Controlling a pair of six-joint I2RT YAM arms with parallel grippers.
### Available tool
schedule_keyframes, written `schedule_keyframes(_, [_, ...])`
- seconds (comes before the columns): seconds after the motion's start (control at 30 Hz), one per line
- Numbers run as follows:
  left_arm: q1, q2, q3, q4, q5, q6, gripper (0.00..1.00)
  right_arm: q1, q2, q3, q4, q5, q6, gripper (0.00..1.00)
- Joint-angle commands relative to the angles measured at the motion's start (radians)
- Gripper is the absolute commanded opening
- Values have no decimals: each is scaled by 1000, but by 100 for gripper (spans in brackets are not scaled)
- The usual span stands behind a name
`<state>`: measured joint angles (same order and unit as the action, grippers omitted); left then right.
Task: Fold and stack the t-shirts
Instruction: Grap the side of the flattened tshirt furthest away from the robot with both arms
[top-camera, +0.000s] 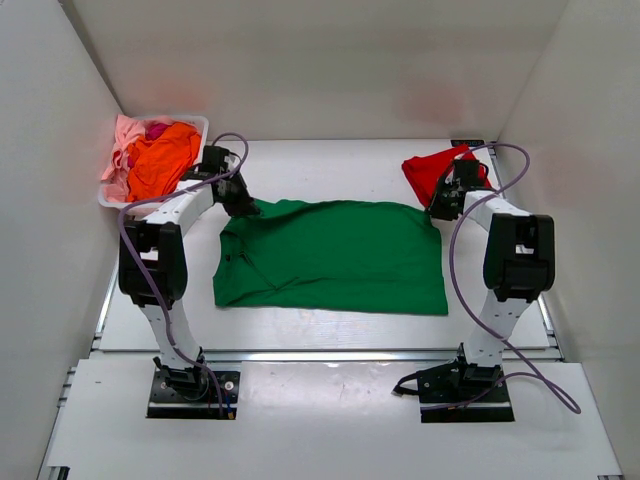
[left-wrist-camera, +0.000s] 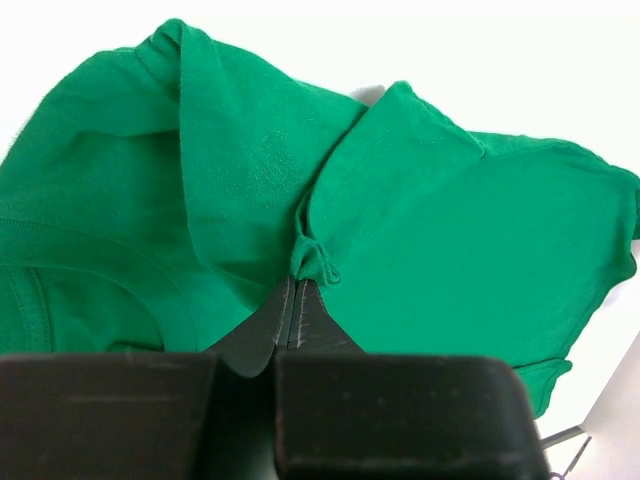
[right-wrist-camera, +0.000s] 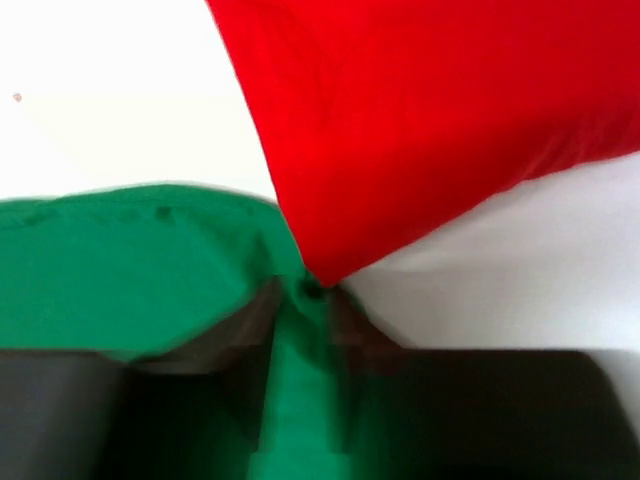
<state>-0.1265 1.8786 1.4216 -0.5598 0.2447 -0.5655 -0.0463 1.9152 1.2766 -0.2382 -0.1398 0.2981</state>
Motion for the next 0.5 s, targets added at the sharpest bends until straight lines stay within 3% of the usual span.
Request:
schedule_keyframes(0.0, [2,-65,-1,20,21,-2,0,0,-74,-31,43,8,-11,31])
schedule_keyframes(0.03, [-1,-61,-1,21,22,-4,0,0,-85,-40,71,-3,-17,49])
schedule_keyframes(0.1, [2,-61,0,21,21,-5,0,3,-99,-66,105,-3,-22,63])
schedule_keyframes(0.23, [-1,-55,0,28,19,-8,0,-4,-156,-112,178,-66,-2,62])
schedule_keyframes(0.47, [-7,-42,20,34,31,-16,0,-12,-108,-44,166,0,-14,56])
